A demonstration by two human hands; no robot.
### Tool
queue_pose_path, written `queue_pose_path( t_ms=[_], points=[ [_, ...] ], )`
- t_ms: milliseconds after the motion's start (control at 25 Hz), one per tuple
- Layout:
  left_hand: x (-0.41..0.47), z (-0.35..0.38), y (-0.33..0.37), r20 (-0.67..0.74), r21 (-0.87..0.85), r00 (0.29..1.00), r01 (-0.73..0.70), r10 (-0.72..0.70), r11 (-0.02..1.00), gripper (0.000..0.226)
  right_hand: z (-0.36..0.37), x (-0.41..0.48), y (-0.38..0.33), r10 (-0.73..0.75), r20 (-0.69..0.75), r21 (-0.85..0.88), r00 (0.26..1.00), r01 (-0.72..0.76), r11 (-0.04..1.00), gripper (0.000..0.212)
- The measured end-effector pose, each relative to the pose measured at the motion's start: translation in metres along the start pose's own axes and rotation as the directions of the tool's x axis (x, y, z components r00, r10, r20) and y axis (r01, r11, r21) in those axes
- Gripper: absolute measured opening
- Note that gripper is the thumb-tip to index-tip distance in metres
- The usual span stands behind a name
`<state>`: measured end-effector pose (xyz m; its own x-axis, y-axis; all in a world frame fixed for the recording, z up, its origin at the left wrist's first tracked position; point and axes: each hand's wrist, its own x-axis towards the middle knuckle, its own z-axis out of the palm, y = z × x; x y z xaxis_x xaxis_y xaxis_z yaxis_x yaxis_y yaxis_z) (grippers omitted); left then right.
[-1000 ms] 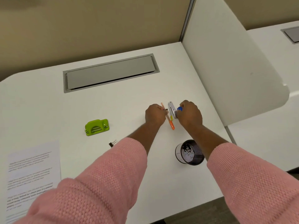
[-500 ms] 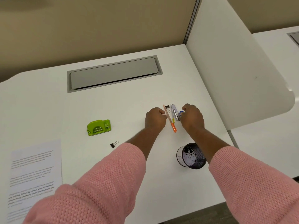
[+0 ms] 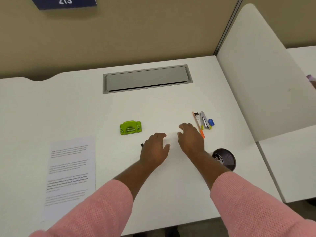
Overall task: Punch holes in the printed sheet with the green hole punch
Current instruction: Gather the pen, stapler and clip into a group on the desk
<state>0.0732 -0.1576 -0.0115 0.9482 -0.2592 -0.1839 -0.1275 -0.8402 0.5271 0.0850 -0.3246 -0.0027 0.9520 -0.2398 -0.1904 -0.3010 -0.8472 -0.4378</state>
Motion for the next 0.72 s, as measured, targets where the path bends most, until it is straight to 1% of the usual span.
queue_pose_path(
  t_ms=[80, 200, 280, 360, 480, 600, 720],
  points=[
    [-0.02, -0.006, -0.028, -0.02, 0.092, 0.999, -0.045, 0.047, 0.995, 0.05, 0.016, -0.016, -0.014, -0.036, 0.034, -0.022, 0.999, 0.037, 0.999, 0.029],
    [-0.042, -0.015, -0.069, 0.008, 0.179, 0.997, -0.071, 0.071, 0.981, 0.061, 0.041, -0.036, -0.031, -0.106, 0.068, -0.042, 0.992, 0.109, 0.993, 0.032],
    [-0.051, -0.018, -0.089, 0.026, 0.238, 0.997, -0.074, 0.069, 0.969, 0.069, 0.055, -0.044, -0.041, -0.178, 0.1, -0.061, 0.979, 0.185, 0.981, 0.04],
    [-0.057, -0.021, -0.101, 0.043, 0.295, 0.997, -0.075, 0.065, 0.953, 0.077, 0.066, -0.048, -0.048, -0.246, 0.142, -0.074, 0.959, 0.258, 0.963, 0.054],
    [-0.061, -0.024, -0.116, 0.082, 0.353, 0.996, -0.068, 0.042, 0.933, 0.084, 0.081, -0.051, -0.059, -0.298, 0.195, -0.091, 0.934, 0.32, 0.943, 0.066],
    [-0.06, -0.025, -0.127, 0.085, 0.368, 0.996, -0.058, 0.028, 0.928, 0.086, 0.092, -0.051, -0.067, -0.35, 0.232, -0.127, 0.908, 0.385, 0.914, 0.064],
    [-0.057, -0.025, -0.132, 0.097, 0.381, 0.995, -0.064, 0.029, 0.922, 0.086, 0.098, -0.048, -0.071, -0.413, 0.294, -0.172, 0.862, 0.473, 0.864, 0.059]
  ],
)
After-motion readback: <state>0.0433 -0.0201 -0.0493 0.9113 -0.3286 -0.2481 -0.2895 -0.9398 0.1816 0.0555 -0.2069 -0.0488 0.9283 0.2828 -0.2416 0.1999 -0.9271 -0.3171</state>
